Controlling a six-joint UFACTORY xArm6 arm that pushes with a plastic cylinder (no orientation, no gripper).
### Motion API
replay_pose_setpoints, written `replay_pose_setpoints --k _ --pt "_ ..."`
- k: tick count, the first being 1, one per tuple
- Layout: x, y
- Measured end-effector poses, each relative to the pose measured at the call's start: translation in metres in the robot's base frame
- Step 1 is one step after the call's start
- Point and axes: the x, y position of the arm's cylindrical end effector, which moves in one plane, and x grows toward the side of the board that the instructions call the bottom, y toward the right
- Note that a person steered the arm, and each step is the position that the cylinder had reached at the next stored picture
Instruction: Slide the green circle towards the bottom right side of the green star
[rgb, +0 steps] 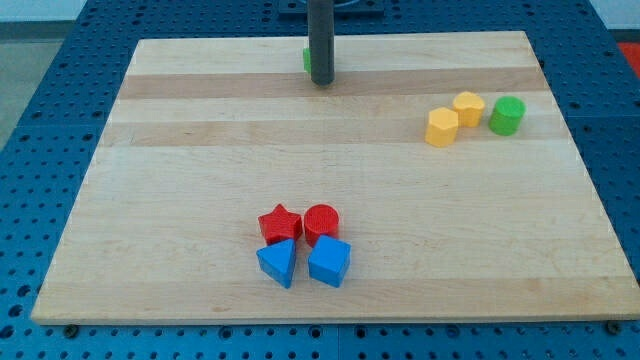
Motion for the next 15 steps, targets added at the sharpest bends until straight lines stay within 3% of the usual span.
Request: replay_pose_setpoints --k 2,3,6,7,9,10,12,15 --pt "-0.019 0.0" --pt "-0.005 0.0" --pt "0.157 0.049" --pt "0.173 0.107" --pt "0.156 0.219" --pt "0.142 0.248" --pt "0.14 0.249" --pt "0.097 0.263"
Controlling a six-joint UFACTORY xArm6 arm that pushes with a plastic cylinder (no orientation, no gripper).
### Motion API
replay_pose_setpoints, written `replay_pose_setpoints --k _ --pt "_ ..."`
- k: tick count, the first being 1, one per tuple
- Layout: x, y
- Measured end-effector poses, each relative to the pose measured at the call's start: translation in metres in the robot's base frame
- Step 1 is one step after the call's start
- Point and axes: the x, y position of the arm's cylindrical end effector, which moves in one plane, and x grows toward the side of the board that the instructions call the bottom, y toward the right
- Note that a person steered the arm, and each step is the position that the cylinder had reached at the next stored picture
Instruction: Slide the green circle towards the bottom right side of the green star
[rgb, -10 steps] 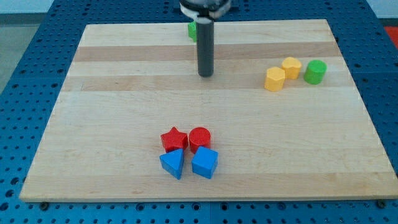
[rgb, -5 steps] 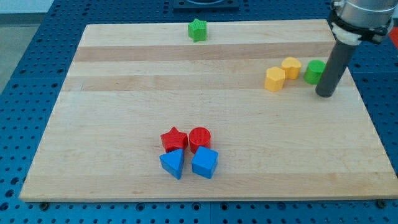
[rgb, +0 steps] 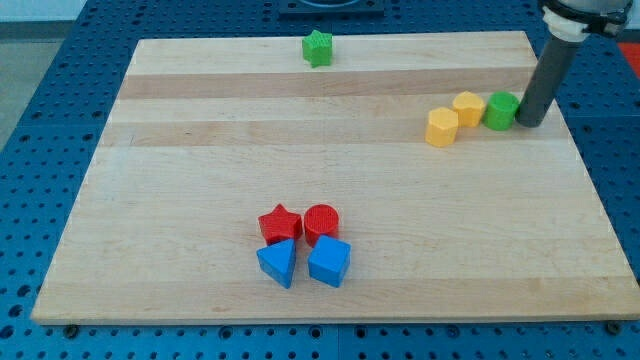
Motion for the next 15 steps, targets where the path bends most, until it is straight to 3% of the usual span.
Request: replay_pose_setpoints --k 5,7,11,15 --pt "-0.02 -0.092" --pt "-0.051 -0.088" --pt "-0.118 -0.137" --pt "-0.129 -0.19"
